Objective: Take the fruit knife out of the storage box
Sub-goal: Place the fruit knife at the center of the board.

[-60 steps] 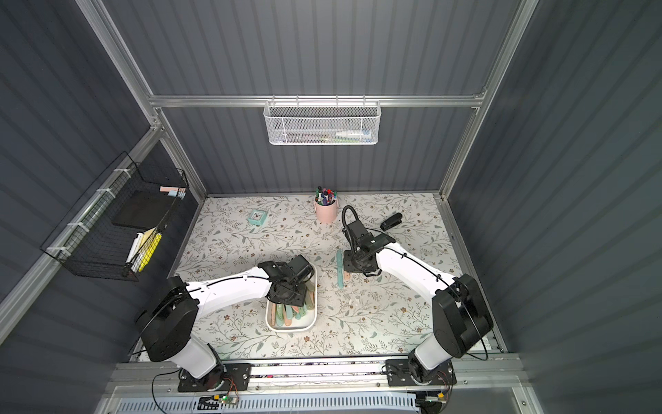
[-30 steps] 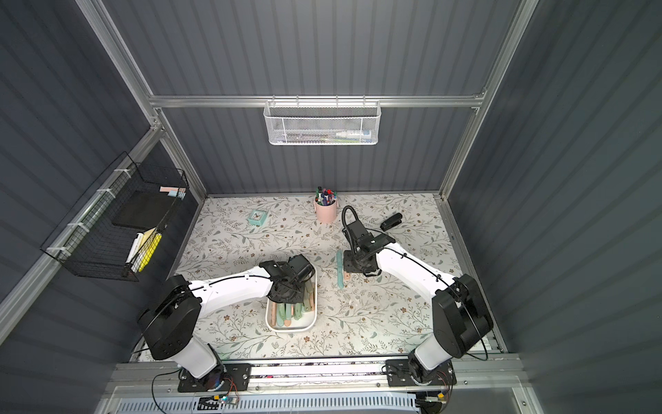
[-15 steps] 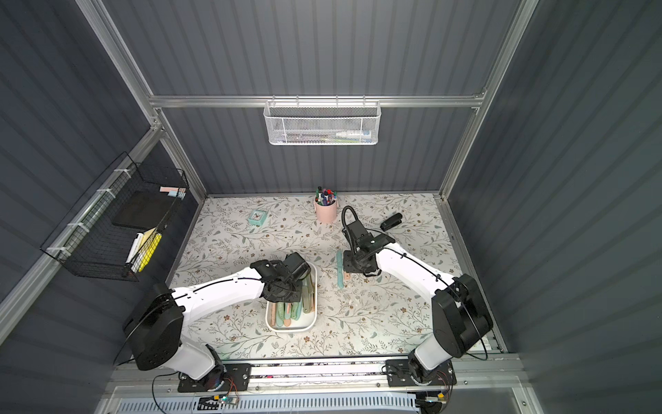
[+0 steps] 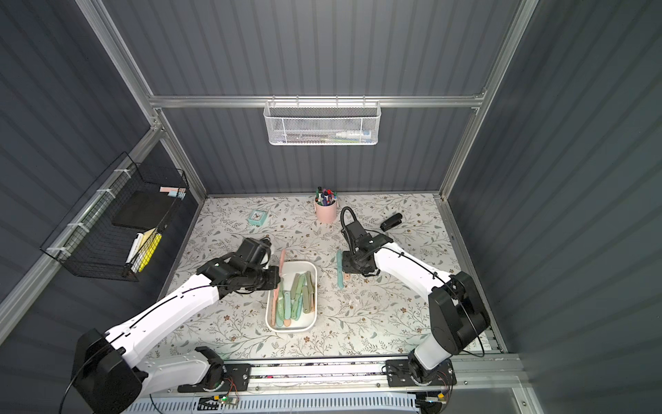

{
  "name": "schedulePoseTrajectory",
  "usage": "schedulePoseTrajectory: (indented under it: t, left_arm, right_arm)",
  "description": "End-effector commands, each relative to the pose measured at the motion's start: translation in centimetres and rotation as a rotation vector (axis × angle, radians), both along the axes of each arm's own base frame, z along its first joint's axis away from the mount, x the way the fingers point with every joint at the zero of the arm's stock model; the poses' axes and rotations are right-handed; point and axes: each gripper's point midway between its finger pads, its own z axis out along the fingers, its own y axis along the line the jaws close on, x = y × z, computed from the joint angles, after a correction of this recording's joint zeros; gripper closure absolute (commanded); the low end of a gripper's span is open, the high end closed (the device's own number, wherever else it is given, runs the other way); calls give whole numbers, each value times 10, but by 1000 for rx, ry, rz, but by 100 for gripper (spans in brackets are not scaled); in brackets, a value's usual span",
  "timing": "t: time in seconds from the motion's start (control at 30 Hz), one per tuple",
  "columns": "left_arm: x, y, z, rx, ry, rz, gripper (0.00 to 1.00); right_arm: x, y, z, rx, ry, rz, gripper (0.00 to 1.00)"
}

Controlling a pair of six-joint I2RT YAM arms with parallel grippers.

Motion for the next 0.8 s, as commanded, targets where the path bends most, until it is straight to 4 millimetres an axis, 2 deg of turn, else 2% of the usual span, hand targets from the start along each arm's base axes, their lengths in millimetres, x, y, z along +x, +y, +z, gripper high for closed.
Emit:
schedulePoseTrajectory:
  t: [0.0, 0.17, 0.43, 0.53, 0.77]
  left_arm:
    - [-11, 13, 4, -66, 27, -26, 92]
    - [-9, 45, -2, -118, 51, 81, 92]
    - [-4, 72, -52, -193, 151, 266, 93]
    - [-1, 78, -64, -172, 167, 281, 92]
    - [7, 78, -88, -172, 232, 293, 92]
  right_arm:
    - [-4, 0, -5, -7, 15, 2, 64]
    - [-4, 3, -7, 6, 20, 9, 64]
    - [-5, 5, -3, 11, 15, 21, 63]
    - [-5, 4, -3, 12, 13, 19, 64]
    - [-5, 7, -5, 25, 20, 20, 64]
